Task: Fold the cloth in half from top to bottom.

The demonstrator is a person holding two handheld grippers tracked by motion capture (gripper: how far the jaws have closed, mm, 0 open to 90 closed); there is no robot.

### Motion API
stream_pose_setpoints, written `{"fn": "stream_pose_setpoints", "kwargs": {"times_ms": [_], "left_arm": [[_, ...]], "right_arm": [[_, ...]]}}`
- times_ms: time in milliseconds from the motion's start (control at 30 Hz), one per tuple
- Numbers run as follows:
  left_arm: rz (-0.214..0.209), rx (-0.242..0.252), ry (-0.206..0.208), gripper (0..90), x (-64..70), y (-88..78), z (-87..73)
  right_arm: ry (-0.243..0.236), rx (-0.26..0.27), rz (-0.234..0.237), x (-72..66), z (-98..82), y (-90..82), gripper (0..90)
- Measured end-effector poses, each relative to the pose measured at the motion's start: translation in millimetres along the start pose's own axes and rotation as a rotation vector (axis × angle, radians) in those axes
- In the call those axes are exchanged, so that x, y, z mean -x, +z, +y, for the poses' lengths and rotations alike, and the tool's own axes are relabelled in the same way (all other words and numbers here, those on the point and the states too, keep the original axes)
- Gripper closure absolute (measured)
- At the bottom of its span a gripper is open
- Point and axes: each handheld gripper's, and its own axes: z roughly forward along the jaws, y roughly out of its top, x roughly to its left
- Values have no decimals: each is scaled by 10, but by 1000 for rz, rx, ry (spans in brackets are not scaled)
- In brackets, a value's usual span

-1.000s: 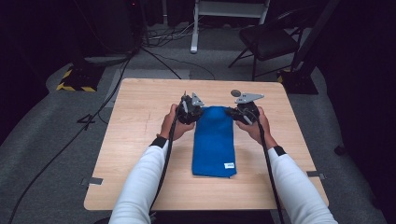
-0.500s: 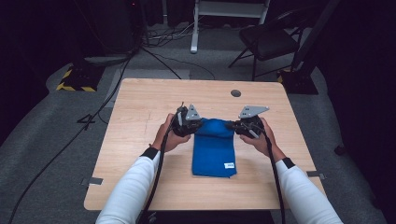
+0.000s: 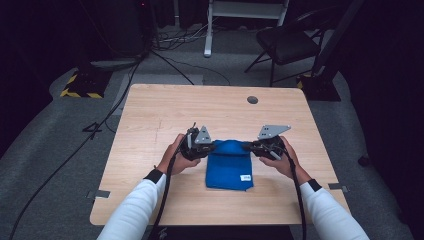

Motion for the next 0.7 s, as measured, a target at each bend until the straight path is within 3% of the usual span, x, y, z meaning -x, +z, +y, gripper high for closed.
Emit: {"fn": "stream_pose_setpoints", "kwargs": {"times_ms": [367, 700], "left_arm": [[-53, -27, 69, 789, 171, -84, -36], [-76, -57, 84, 763, 325, -107, -130]], "right_arm": [[-34, -16, 37, -141, -29, -116, 863], [-40, -42, 53, -271, -185, -144, 846]]}}
